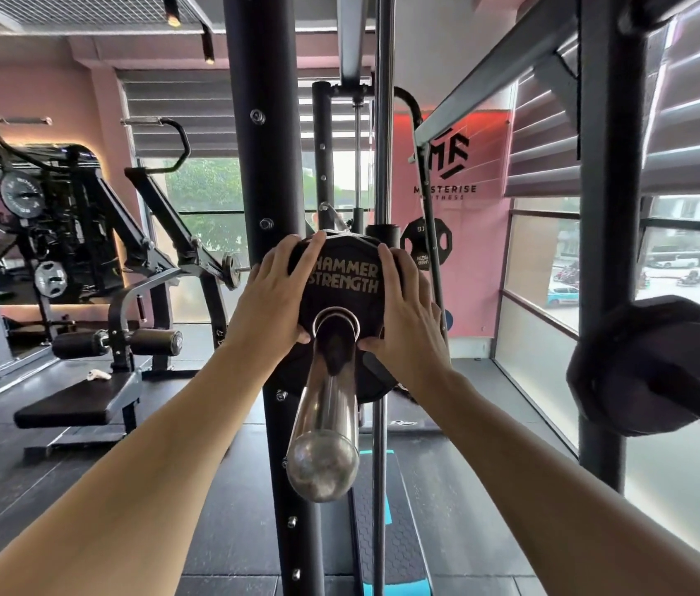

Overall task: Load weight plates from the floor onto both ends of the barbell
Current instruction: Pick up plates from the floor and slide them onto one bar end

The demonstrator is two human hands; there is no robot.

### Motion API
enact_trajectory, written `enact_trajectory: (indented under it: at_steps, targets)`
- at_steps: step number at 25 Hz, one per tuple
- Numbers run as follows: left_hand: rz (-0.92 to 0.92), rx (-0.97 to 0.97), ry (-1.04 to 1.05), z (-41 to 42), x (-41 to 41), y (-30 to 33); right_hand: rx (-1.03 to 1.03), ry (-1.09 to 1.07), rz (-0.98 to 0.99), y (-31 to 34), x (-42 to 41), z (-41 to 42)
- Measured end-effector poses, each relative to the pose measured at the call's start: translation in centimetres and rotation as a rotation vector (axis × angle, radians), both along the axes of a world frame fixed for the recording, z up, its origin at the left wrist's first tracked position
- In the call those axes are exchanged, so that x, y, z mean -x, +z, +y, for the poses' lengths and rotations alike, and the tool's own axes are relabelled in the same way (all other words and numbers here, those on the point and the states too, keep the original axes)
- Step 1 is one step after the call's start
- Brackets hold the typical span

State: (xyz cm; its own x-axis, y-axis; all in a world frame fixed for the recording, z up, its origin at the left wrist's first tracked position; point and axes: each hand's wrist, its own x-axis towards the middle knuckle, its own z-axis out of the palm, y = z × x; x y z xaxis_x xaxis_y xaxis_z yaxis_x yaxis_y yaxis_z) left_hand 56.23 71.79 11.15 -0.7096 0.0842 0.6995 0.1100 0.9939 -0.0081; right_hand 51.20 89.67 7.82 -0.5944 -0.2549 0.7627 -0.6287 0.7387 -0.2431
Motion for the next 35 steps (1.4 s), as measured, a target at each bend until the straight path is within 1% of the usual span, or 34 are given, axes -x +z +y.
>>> enact_trajectory:
  at_steps: [3,5,7,9,11,13,15,18,21,26,29,31,35]
  targets:
    - [0.006,-0.074,-0.017,1.2,-0.5,1.8,-0.034,0.09,-0.029,0.6,-0.4,2.2]
    - [0.058,-0.143,-0.024,2.3,-1.3,3.1,0.005,0.138,-0.026,1.0,-1.0,4.3]
    - [0.12,-0.176,-0.088,3.5,-2.5,4.0,0.077,0.167,0.001,1.5,-1.7,6.4]
    - [0.151,-0.127,-0.159,5.9,-3.9,5.0,0.131,0.152,0.035,2.2,-2.8,9.0]
    - [0.172,-0.038,-0.197,9.1,-5.2,6.0,0.153,0.113,0.07,2.8,-4.1,11.6]
    - [0.154,0.04,-0.209,13.1,-6.0,6.5,0.161,0.062,0.105,3.3,-5.4,14.6]
    - [0.102,0.078,-0.216,17.0,-6.2,6.2,0.173,0.002,0.128,3.8,-6.6,18.0]
    - [0.059,0.072,-0.275,23.0,-5.8,5.4,0.177,-0.103,0.152,4.2,-8.8,24.5]
    - [0.036,0.052,-0.364,29.7,-5.2,4.2,0.177,-0.206,0.131,3.5,-10.8,31.9]
    - [0.01,0.115,-0.574,44.8,-4.4,1.4,0.178,-0.442,0.091,0.5,-14.7,45.6]
    - [-0.037,0.141,-0.694,53.7,-4.4,-0.7,0.17,-0.582,0.055,-1.9,-17.8,53.8]
    - [-0.075,0.127,-0.766,58.7,-4.9,-2.2,0.177,-0.668,0.012,-3.6,-20.1,58.7]
    - [-0.158,0.096,-0.861,66.9,-6.7,-6.2,0.256,-0.8,-0.136,-8.0,-24.7,66.9]
